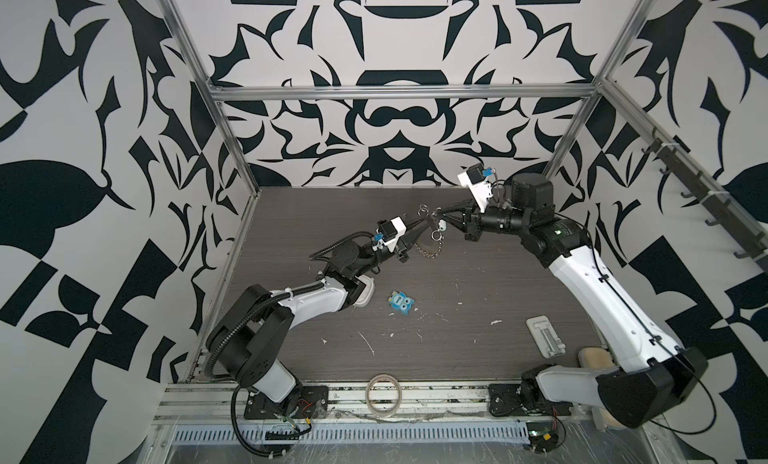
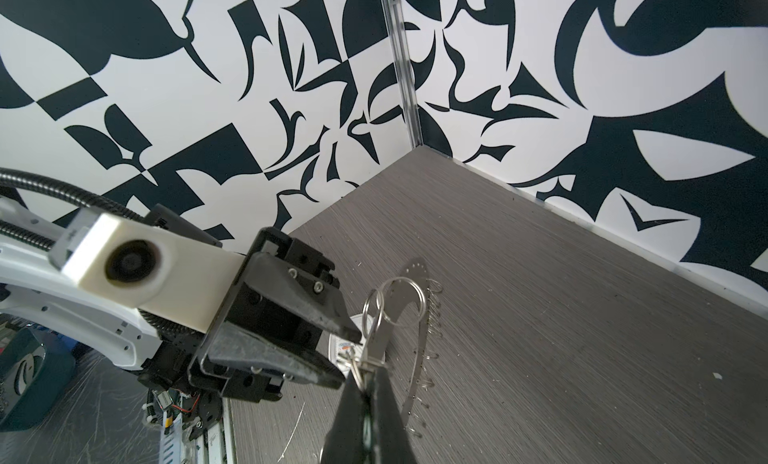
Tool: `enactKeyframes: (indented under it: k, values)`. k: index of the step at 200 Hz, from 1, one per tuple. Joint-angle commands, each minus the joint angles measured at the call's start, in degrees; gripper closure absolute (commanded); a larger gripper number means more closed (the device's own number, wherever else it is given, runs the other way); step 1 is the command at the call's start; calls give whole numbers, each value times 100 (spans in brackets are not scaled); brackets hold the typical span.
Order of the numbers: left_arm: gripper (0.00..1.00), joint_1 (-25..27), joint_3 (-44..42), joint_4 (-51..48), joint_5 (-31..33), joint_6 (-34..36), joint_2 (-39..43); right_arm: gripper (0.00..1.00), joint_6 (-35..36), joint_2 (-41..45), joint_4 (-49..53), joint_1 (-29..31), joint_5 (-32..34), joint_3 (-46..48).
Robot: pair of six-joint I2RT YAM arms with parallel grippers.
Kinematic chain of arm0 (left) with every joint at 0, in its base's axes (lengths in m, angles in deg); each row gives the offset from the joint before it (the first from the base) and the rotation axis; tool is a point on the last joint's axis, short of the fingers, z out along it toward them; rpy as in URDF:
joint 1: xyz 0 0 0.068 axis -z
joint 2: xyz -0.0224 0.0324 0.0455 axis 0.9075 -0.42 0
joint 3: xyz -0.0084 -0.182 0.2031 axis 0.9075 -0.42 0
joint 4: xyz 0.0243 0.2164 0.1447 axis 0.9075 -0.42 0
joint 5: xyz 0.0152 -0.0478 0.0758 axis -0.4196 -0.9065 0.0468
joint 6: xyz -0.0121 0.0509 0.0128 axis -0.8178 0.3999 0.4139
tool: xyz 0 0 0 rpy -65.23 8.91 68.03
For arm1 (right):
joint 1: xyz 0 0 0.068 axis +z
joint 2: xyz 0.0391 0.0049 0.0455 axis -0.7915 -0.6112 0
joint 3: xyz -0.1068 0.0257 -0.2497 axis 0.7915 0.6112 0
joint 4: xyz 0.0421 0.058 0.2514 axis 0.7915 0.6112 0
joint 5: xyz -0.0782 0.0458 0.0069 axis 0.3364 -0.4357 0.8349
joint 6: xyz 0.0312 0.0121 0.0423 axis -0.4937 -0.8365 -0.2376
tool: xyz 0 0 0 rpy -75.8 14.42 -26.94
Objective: Remove the keys from the keyring
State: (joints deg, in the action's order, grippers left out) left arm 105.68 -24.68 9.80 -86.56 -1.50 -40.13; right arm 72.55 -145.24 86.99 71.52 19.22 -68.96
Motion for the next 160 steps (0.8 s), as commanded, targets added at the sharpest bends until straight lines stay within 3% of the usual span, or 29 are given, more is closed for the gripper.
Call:
enactKeyframes:
  k: [1,160]
  values:
    - [78,9,213,419,-20,-190,-124,100,-68,227,-390,-22,-185,-28]
    - [77,62,219,120,14,-276,-258,100,-158,252,-504,-22,-235,-30]
